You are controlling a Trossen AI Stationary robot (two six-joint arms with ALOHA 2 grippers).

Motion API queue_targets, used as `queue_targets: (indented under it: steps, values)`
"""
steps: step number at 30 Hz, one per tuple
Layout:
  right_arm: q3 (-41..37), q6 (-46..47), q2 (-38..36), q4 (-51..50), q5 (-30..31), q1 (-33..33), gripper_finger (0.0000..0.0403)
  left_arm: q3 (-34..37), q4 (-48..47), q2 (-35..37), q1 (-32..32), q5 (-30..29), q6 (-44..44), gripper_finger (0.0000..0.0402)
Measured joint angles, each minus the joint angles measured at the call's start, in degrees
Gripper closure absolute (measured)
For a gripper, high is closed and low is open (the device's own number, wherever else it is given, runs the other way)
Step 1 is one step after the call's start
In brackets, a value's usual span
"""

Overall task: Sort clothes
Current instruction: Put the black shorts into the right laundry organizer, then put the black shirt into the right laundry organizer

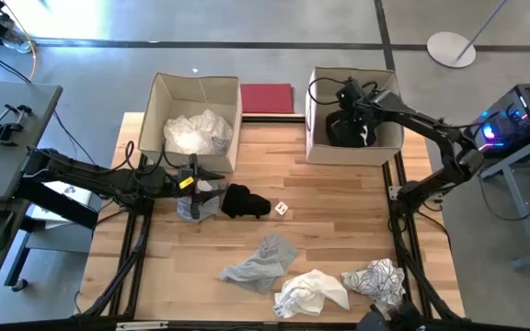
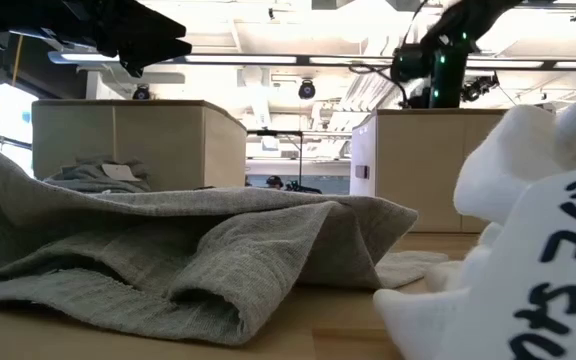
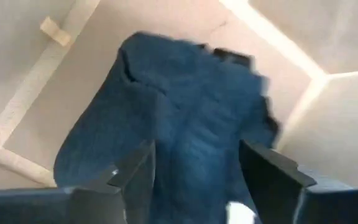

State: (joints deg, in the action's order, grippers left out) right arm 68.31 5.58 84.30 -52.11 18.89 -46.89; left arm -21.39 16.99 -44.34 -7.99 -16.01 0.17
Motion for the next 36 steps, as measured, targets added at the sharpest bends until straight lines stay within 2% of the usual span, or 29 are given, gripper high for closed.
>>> queue_targets:
  steps: [5,10,14,21,25,29,32,36]
  values:
    - [9.1,2.4,-0.4,-8.7,2.1,0.3,0.0179,0.0,0.0,0.0,0.0,0.0,0.0,0.0221]
    - [17.6,3.7,-0.4,-10.4,0.3,4.7,0.0178,0.0,0.0,0.0,0.0,0.0,-0.1,0.0221]
    - [20.7,2.5,-0.4,-5.0,-3.1,13.1,0.0178,0.0,0.0,0.0,0.0,0.0,-0.1,0.0221]
    - [20.8,-3.4,1.5,12.1,-3.9,31.9,0.0178,0.0,0.0,0.0,0.0,0.0,-0.1,0.0221]
    - [20.8,-8.8,5.7,20.7,-4.7,40.1,0.0178,0.0,0.1,0.0,0.0,0.0,-0.1,0.0221]
    - [20.8,-11.1,12.3,25.6,-8.9,45.3,0.0178,0.0,0.1,0.0,0.0,0.0,-0.6,0.0221]
    - [20.8,-10.8,18.5,27.2,-12.6,47.1,0.0178,0.0,0.1,0.0,0.0,0.0,-1.0,0.0221]
    - [20.8,-7.9,27.3,30.5,-21.7,47.1,0.0172,0.0,0.1,0.0,0.0,0.0,-1.0,0.0221]
